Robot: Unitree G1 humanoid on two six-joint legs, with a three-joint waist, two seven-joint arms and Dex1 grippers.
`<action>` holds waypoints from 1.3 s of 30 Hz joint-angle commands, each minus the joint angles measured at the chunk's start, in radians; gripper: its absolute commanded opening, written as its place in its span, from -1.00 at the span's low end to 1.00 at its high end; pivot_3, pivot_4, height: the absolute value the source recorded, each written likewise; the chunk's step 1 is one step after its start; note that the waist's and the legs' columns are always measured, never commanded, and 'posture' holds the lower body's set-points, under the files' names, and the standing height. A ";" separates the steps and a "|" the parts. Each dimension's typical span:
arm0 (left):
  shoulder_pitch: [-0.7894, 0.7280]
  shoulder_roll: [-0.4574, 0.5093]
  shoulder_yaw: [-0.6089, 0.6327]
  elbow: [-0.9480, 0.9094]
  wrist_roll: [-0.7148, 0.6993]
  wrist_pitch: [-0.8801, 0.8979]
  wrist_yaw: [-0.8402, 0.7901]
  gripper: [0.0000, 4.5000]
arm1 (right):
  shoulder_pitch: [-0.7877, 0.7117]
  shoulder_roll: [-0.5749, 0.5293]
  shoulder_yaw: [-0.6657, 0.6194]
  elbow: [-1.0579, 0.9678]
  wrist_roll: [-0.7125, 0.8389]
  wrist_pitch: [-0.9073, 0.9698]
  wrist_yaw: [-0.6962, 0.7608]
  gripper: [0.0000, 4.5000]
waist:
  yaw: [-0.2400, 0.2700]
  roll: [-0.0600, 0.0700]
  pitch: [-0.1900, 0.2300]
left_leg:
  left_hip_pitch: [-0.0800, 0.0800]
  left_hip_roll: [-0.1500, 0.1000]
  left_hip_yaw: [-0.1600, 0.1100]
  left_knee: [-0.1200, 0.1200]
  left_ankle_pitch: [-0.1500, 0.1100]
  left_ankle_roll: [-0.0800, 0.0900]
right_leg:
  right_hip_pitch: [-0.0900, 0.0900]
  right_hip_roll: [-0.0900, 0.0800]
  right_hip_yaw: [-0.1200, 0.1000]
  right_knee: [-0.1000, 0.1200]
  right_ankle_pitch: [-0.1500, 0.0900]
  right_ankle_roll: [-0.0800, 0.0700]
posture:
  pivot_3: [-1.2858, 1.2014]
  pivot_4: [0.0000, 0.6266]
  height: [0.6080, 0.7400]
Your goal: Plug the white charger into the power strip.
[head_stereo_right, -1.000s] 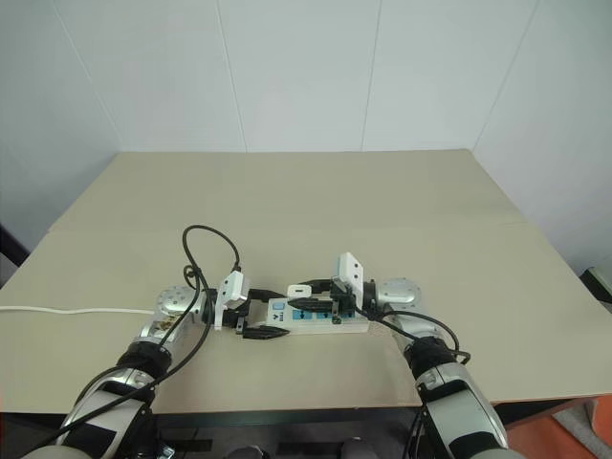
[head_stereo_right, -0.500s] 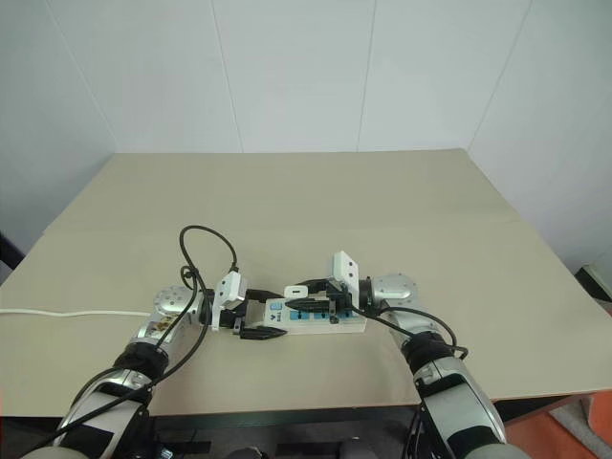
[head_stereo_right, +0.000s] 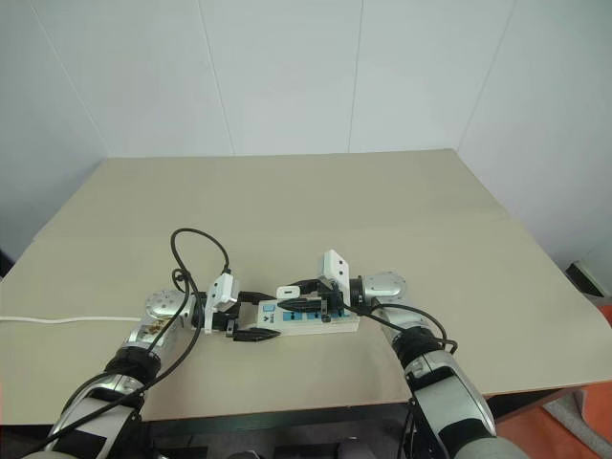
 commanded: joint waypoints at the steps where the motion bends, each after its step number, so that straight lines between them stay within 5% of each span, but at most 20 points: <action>1: -0.001 0.045 0.027 -0.054 -0.012 -0.017 -0.029 0.46 | 0.132 -0.084 0.035 0.139 -0.127 0.082 -0.035 -0.49 | 0.001 0.000 0.000 | 0.000 0.000 0.000 0.000 0.000 0.000 | 0.000 0.000 0.000 0.000 0.000 0.000 | 0.03 -0.52 1.00; 29: 0.016 0.039 0.027 -0.086 -0.021 -0.006 -0.017 0.46 | 0.050 0.024 0.094 0.096 -0.179 0.140 -0.025 -0.49 | -0.006 0.000 -0.002 | 0.006 0.007 0.000 -0.008 0.000 0.000 | -0.001 0.008 0.002 0.001 -0.002 -0.004 | 0.03 -0.52 1.00; 39: 0.057 0.065 0.039 -0.146 -0.029 0.020 -0.011 0.46 | 0.134 -0.044 0.025 0.155 -0.151 0.155 -0.045 -0.49 | -0.002 0.000 -0.003 | 0.006 0.010 0.001 -0.008 0.000 0.000 | 0.000 0.010 0.001 0.000 -0.002 -0.004 | 0.03 -0.52 1.00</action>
